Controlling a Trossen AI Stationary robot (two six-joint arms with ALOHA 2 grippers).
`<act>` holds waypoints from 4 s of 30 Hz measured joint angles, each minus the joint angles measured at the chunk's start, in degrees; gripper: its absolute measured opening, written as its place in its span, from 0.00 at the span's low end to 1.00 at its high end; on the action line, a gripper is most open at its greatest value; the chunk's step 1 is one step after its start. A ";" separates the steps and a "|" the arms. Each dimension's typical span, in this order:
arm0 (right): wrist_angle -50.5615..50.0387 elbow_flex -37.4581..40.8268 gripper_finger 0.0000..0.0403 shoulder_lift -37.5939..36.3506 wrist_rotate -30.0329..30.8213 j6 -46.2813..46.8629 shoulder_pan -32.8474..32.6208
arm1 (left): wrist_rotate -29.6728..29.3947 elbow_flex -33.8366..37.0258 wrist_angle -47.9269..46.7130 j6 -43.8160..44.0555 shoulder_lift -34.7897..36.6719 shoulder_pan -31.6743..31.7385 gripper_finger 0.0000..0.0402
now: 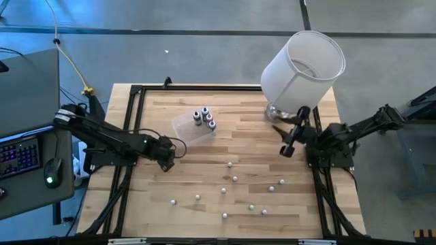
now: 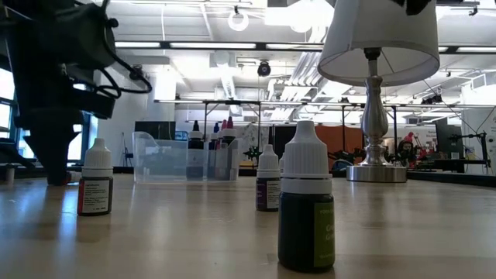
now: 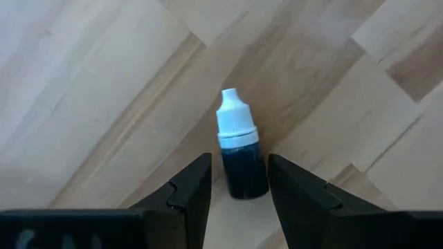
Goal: Pick & Place food coloring
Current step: Put the small red food coloring bottle into the transparent bin, then put the small blue food coloring bottle into the transparent bin
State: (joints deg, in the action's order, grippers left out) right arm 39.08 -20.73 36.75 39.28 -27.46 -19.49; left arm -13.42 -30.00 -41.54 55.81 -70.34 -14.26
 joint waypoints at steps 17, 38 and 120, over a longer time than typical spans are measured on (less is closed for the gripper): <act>6.66 0.00 0.35 4.10 -3.12 2.78 7.65 | 0.26 -9.56 -7.56 -2.09 -1.70 0.52 0.17; 8.36 -0.04 0.35 7.23 -5.56 9.64 12.39 | -5.45 -24.70 -3.71 -37.27 -2.40 23.13 0.18; 1.10 -14.25 0.31 70.20 -28.04 48.51 8.07 | -6.56 -0.98 21.26 -46.51 34.04 5.60 0.30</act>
State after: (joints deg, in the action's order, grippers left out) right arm 40.18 -34.98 106.95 11.24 21.05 -11.42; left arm -19.98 -30.98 -20.28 9.30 -36.29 -8.67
